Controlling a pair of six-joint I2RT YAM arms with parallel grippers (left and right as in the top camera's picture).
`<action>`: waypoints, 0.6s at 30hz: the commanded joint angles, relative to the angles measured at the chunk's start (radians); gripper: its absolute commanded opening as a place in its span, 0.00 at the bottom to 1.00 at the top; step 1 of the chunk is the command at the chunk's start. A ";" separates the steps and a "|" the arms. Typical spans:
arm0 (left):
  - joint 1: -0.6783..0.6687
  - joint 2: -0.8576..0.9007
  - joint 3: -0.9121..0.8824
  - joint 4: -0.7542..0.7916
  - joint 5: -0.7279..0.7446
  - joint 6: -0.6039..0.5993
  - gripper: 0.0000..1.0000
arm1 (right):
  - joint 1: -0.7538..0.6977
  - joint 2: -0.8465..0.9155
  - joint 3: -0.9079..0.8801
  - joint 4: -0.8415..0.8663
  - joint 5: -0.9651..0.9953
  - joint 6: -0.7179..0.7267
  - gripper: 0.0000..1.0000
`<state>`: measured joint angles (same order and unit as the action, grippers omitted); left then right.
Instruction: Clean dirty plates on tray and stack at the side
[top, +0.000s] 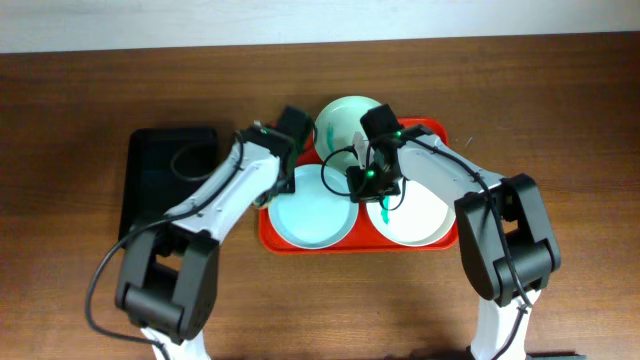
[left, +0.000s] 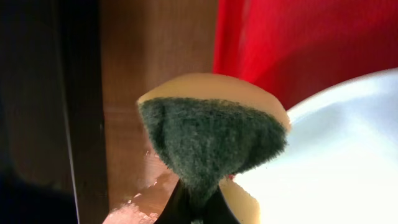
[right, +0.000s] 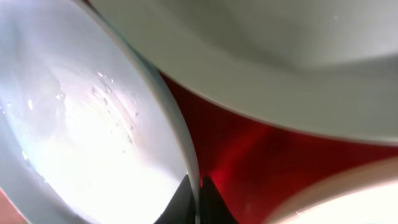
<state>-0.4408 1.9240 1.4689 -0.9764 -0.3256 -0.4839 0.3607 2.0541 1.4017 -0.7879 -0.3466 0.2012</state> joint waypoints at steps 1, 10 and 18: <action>0.057 -0.148 0.087 0.000 0.100 -0.016 0.00 | 0.031 -0.002 0.108 -0.073 0.151 -0.010 0.04; 0.379 -0.264 0.082 -0.145 0.102 -0.017 0.00 | 0.259 -0.055 0.477 -0.409 0.728 -0.010 0.04; 0.557 -0.264 0.079 -0.162 0.166 -0.017 0.00 | 0.499 -0.055 0.649 -0.557 1.390 -0.030 0.04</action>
<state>0.0750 1.6646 1.5490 -1.1374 -0.1974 -0.4915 0.7895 2.0266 2.0167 -1.3312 0.6571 0.1871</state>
